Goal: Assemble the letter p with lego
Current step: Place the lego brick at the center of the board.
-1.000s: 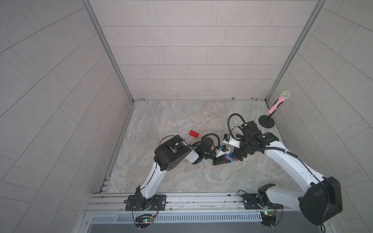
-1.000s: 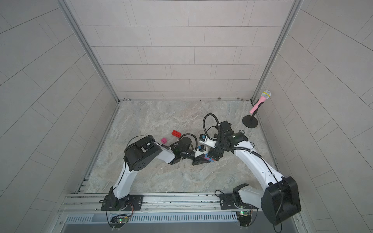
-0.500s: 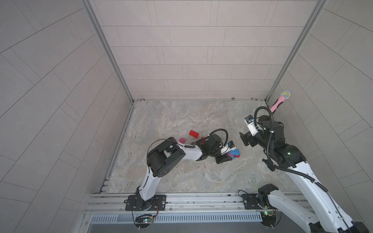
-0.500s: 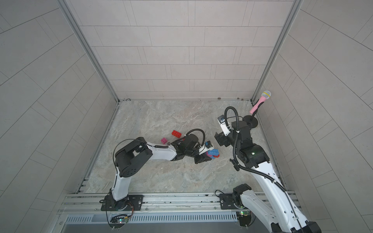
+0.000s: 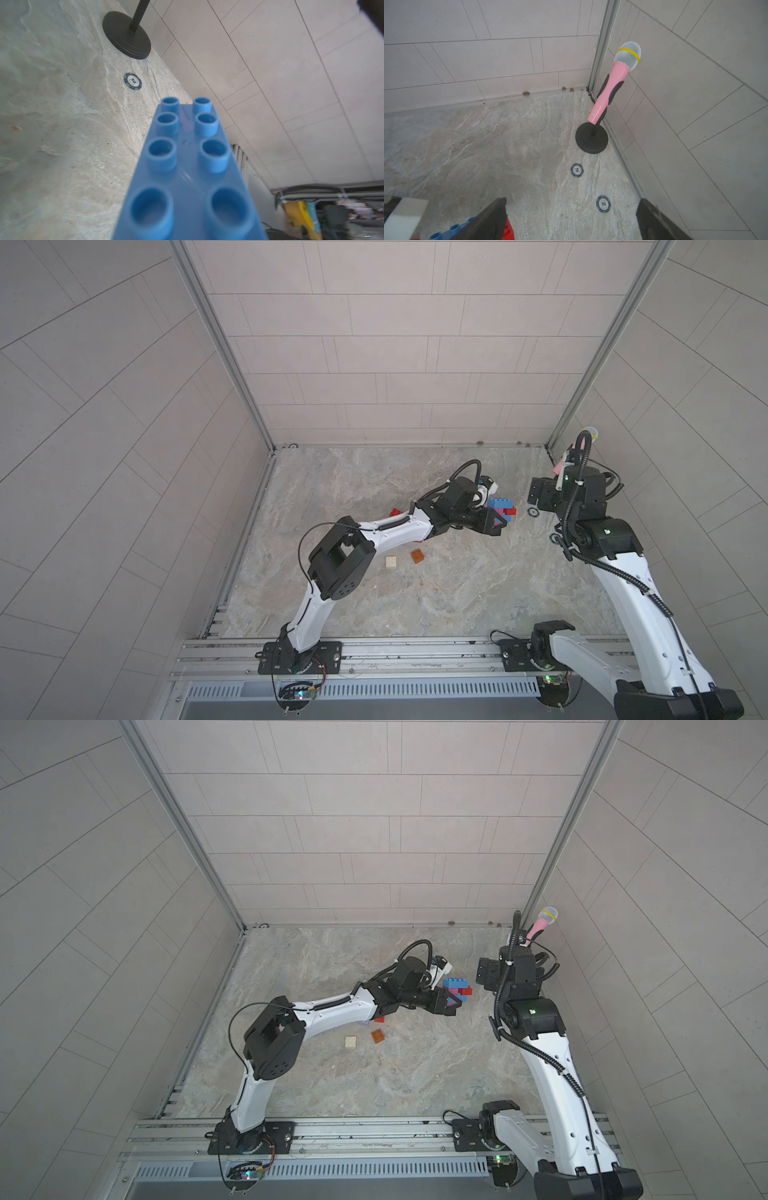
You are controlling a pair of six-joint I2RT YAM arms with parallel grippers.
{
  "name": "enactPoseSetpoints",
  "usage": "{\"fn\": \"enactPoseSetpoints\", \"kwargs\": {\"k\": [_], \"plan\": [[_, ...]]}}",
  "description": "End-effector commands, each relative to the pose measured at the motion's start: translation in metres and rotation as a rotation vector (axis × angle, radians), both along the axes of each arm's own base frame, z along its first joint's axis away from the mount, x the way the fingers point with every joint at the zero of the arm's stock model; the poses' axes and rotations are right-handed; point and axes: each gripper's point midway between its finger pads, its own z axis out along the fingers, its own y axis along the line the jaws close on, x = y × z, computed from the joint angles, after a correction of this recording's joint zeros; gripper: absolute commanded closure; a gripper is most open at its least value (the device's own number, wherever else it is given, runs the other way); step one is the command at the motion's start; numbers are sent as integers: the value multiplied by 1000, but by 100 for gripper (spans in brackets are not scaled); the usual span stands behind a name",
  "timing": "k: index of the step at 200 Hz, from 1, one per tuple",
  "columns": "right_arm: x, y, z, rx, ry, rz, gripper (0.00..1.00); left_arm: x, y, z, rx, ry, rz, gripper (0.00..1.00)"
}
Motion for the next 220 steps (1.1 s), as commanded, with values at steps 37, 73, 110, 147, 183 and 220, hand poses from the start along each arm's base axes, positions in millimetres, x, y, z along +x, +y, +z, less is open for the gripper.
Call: {"fn": "enactPoseSetpoints", "kwargs": {"k": [37,73,110,147,183,220], "plan": [[15,-10,-14,159,17,-47,1,50,-26,-36,12,276,129,100],[20,-15,-27,206,43,-60,3,63,-39,-69,41,348,177,100],[22,-16,-30,223,55,-57,4,63,-43,-89,47,397,212,100],[22,-14,-33,231,63,-49,5,60,-49,-98,53,419,233,98],[23,-11,-32,241,59,-36,5,57,-47,-109,78,440,249,86],[24,-11,-32,246,60,-32,5,57,-36,-123,136,442,280,73]]}}
